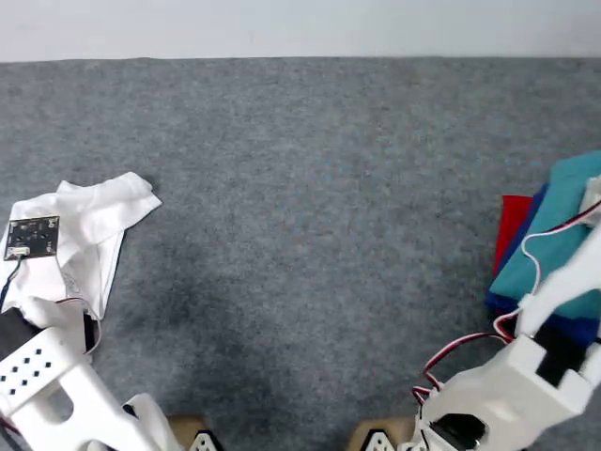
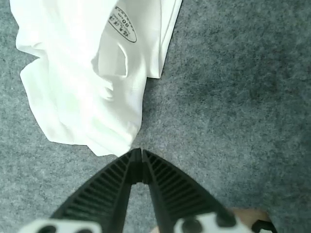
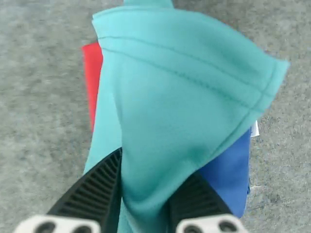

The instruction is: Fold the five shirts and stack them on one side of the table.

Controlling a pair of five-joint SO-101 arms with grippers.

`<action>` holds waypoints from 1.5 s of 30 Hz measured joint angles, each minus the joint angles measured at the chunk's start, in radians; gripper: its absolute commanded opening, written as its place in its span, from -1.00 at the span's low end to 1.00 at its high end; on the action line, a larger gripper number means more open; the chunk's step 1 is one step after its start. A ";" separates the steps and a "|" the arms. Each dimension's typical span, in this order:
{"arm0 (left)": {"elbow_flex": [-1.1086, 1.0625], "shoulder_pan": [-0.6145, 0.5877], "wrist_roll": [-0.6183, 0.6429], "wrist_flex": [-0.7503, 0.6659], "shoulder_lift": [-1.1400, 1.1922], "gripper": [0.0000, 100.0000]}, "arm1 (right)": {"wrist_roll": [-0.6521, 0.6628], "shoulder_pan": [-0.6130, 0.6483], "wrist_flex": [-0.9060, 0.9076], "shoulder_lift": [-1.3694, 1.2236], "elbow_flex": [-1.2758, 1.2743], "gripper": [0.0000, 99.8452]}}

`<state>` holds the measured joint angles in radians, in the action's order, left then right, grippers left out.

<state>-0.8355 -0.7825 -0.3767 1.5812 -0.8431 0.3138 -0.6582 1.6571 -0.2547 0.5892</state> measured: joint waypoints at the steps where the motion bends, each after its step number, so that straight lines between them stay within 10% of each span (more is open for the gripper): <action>1: 0.000 0.000 0.000 0.000 0.000 -0.99 | 0.014 -0.006 -0.005 -0.020 0.000 -0.98; 11: 0.000 0.000 0.000 0.000 0.000 -0.99 | 0.057 -0.057 -0.017 -0.130 0.000 -0.43; 24: 0.000 0.000 0.000 0.000 0.000 -0.99 | 0.040 -0.052 0.069 0.044 0.014 -1.00; 45: -0.002 0.000 -0.012 0.000 0.000 -0.99 | 0.040 -0.192 -0.330 -0.336 0.109 -0.98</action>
<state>-0.8370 -0.7825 -0.3890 1.5812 -0.8431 0.3537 -0.8500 1.3272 -0.5907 0.6981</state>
